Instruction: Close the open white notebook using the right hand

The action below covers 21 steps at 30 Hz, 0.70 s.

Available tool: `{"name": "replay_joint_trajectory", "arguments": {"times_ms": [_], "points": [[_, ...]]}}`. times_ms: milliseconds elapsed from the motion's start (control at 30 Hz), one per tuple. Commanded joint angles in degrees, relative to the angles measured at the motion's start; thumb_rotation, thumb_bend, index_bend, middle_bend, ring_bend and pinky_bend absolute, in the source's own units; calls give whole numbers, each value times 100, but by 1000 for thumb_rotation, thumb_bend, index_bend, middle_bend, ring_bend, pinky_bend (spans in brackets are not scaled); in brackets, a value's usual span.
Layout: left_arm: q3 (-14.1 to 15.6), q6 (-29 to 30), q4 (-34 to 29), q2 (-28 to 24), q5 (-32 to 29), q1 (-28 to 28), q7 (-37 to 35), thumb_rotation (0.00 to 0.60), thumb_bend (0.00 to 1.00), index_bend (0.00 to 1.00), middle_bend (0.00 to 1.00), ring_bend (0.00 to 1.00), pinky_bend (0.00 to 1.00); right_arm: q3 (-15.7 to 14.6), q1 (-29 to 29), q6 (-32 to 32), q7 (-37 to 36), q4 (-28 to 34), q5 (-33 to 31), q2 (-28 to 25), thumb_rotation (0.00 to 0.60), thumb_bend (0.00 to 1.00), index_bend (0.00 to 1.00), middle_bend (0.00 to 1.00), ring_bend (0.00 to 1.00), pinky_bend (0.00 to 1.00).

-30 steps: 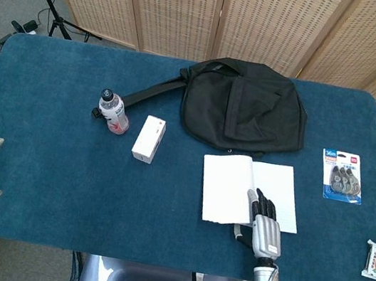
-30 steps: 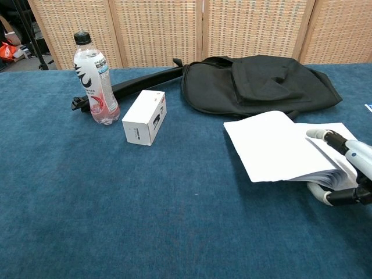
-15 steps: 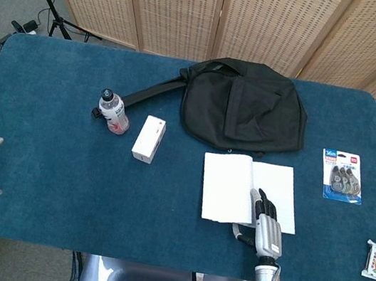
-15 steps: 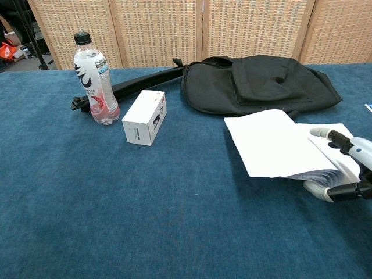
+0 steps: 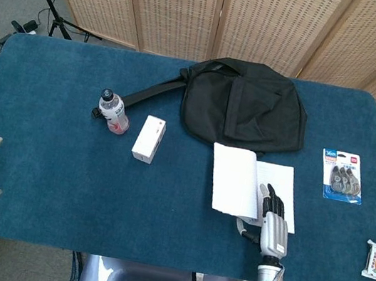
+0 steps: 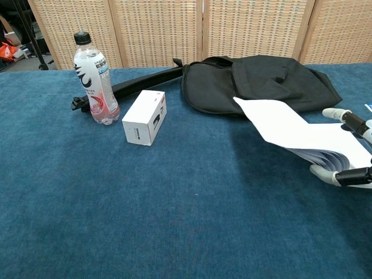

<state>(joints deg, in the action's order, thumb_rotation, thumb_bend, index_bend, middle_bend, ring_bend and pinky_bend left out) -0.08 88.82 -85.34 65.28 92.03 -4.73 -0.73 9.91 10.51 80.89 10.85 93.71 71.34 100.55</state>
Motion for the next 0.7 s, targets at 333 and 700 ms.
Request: {"name": "replay_joint_trajectory", "arguments": {"times_ms": [333,700], "points": [[-12,35,24,16,7,8,-24,553,68,0,0,0,0,25,-86,220,-166,20,100,74,600,368,0,0,0,0],[-9,51,23,20,25,13,-19,555,67,0,0,0,0,129,-134,281,-377,-75,22,166,600,544,0,0,0,0]]}}
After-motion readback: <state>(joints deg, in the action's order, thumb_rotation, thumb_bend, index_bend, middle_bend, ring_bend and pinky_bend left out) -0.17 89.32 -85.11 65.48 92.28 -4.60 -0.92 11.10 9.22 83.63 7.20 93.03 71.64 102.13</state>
